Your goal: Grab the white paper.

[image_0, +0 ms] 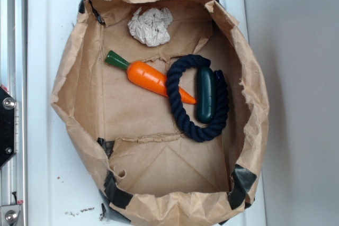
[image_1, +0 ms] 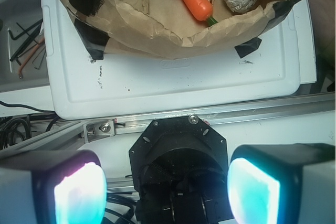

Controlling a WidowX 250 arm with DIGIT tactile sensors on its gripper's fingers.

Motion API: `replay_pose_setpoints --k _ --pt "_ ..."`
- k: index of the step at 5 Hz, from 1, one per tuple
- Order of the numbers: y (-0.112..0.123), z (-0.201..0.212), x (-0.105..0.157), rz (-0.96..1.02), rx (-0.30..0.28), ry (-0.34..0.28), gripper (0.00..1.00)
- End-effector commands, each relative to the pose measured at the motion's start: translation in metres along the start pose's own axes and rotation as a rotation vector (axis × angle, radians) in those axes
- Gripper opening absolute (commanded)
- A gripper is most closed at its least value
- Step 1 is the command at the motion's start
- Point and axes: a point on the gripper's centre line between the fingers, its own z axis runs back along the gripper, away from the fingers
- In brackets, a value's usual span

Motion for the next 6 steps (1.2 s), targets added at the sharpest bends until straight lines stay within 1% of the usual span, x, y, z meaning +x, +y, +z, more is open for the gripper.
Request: replay_pose_setpoints --k 1,2,3,4,5,6 --pt "0.000 0.000 0.000 0.000 0.000 0.000 1.00" --pt "0.001 -0.013 0.049 0.120 -0.015 -0.075 1.00" --pt "0.010 -0.029 0.077 0.204 -0.021 -0.127 1.00" --pt "0.027 -0.061 0.096 0.291 -0.015 -0.200 1.00" --pt "0.045 -0.093 0.118 0.463 -0.034 -0.222 1.00" --pt "0.062 -0.114 0.140 0.698 -0.025 -0.249 1.00"
